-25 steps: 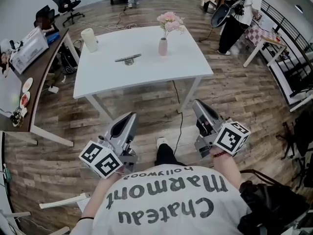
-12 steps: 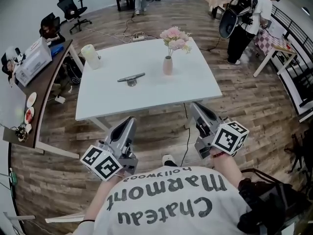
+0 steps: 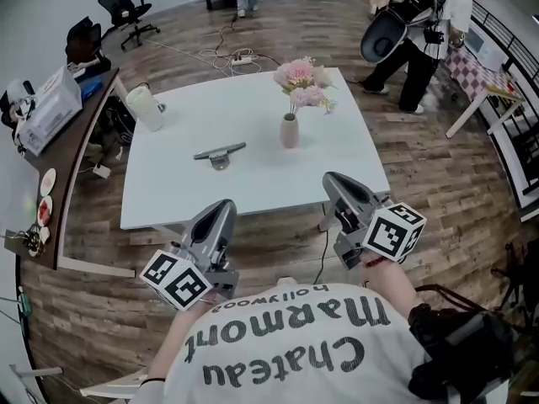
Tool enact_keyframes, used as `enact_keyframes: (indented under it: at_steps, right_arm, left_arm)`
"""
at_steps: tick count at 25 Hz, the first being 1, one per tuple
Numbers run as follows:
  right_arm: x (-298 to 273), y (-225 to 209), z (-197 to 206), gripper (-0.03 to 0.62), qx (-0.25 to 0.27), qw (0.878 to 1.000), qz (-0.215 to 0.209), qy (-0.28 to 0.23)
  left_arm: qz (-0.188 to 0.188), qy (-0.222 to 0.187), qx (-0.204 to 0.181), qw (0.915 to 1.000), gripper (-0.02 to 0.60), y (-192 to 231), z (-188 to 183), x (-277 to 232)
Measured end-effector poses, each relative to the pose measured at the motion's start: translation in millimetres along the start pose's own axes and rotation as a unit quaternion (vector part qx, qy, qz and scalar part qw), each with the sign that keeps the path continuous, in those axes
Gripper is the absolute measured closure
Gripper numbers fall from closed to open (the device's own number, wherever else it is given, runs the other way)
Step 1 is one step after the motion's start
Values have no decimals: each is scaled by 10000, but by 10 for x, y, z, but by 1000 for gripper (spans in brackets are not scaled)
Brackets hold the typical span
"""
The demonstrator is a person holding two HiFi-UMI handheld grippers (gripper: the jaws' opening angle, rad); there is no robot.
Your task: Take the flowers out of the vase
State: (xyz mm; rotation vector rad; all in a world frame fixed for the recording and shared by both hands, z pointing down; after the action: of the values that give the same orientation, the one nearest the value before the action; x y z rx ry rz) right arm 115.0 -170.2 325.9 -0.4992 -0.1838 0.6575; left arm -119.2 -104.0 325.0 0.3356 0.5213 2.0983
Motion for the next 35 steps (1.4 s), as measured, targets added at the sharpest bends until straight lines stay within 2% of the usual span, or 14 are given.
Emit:
enact_keyframes:
  at_steps: [12, 19, 28, 35]
  right_arm:
    - [-473, -567, -221, 577, -18, 9995, -293, 105]
    - [-650, -735, -71, 577, 77, 9994, -323, 120]
    - [-848, -929, -5, 577, 63, 9997, -190, 125]
    - [-1148, -1126, -73, 576, 202, 9995, -124, 189]
  left_arm:
    - [-153, 68, 75, 9998, 577, 287, -37, -739]
    - [-342, -5, 25, 9994, 577, 414, 58, -825]
    - [-304, 212, 92, 9993, 577, 515, 154, -857]
    - [-187, 343, 144, 9991, 577, 734, 147, -1163]
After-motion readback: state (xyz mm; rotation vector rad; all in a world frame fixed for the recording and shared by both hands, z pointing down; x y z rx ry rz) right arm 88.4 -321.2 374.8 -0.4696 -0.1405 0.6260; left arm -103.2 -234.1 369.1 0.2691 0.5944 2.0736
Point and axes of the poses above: the fingertips, and each gripper's own axes: x backward along the fingers, y to its left, z out of its underside, the point moved 4 cm from there along x, backward along the fingers, and after that the axes turned 3 degrees about -z, right-handed, at the moved point
